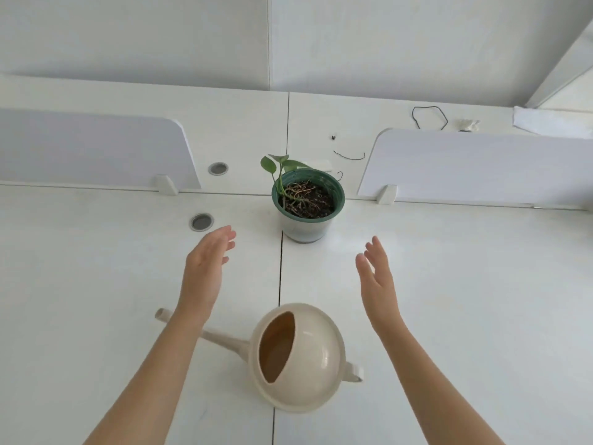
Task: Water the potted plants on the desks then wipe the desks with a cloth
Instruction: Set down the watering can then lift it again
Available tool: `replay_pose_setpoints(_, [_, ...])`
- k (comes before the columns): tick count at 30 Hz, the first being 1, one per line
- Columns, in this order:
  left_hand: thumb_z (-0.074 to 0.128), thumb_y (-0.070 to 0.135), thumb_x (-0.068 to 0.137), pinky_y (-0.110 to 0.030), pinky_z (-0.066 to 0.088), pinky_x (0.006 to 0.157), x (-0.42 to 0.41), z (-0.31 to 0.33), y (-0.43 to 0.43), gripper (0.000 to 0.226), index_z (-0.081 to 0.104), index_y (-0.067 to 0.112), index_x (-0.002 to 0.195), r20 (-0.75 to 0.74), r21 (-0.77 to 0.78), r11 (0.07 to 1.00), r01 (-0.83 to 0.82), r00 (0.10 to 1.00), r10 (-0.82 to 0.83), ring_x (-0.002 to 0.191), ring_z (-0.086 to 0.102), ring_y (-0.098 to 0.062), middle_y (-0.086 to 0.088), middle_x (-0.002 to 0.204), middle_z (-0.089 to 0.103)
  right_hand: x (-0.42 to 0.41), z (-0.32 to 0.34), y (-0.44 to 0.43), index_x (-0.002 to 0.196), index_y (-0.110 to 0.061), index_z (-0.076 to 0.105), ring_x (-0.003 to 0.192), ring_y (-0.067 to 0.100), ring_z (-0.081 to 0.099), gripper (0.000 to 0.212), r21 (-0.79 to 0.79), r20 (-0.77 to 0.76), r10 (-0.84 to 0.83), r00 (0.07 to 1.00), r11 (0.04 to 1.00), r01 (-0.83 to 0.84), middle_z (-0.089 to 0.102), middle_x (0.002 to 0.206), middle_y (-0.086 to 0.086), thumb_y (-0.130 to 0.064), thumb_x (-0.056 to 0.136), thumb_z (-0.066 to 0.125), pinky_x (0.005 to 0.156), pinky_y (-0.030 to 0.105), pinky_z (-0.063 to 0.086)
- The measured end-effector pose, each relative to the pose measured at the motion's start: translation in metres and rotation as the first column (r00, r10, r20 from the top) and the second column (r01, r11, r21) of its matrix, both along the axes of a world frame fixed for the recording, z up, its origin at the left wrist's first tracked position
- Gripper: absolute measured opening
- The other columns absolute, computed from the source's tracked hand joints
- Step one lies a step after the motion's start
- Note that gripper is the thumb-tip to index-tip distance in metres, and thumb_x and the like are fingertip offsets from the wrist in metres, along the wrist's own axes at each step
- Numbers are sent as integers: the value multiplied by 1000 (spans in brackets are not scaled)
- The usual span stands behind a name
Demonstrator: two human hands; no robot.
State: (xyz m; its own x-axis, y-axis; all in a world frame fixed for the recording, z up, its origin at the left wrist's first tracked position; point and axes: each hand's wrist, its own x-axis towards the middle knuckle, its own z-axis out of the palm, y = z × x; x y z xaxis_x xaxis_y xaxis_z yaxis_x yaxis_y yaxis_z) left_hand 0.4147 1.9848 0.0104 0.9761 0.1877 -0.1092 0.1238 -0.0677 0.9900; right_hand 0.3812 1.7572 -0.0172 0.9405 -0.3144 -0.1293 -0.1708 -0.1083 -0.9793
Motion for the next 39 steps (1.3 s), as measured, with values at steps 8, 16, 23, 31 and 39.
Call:
replay_pose_setpoints(8, [38,11,96,-24,47,73,-115,-35,43,31,65,17,81,13,-89,964,-252,967,254,67,65,-3,4,76,69,-113,-23,16,117,-31,45,113,11,49,37,-135,-28,19,999,991,-22,53,122,-6,-39,80,41,92,22,34])
replay_pose_setpoints(16, [41,16,92,-30,43,81,-128,-71,49,20,59,15,102,-256,-340,830,-443,892,372,95,55,-18,0,96,60,-148,-49,25,117,-20,54,115,19,49,26,-180,-158,17,987,983,-46,55,115,-2,-15,93,44,90,26,34])
replay_pose_setpoints(23, [39,17,94,-32,38,83,-117,-69,34,17,54,26,95,-190,-428,885,-185,975,112,93,54,-12,3,100,58,-152,-58,25,124,-18,50,105,13,50,34,-266,-149,61,987,959,-99,52,111,-7,-6,92,44,90,26,40])
replay_pose_setpoints(31, [37,18,95,-30,39,76,-118,-72,40,18,51,26,86,-183,-470,868,-160,980,81,88,56,-12,1,94,60,-143,-62,27,102,-15,57,90,16,53,18,-193,-141,-18,990,981,-10,59,91,-2,-7,91,47,74,15,41])
replay_pose_setpoints(39, [37,20,95,-29,40,75,-121,-70,36,18,50,26,84,-187,-469,865,-177,977,99,91,53,-17,-2,95,58,-142,-55,21,82,-11,48,75,19,40,10,-242,-192,54,980,965,-101,47,80,5,-5,90,47,62,23,33])
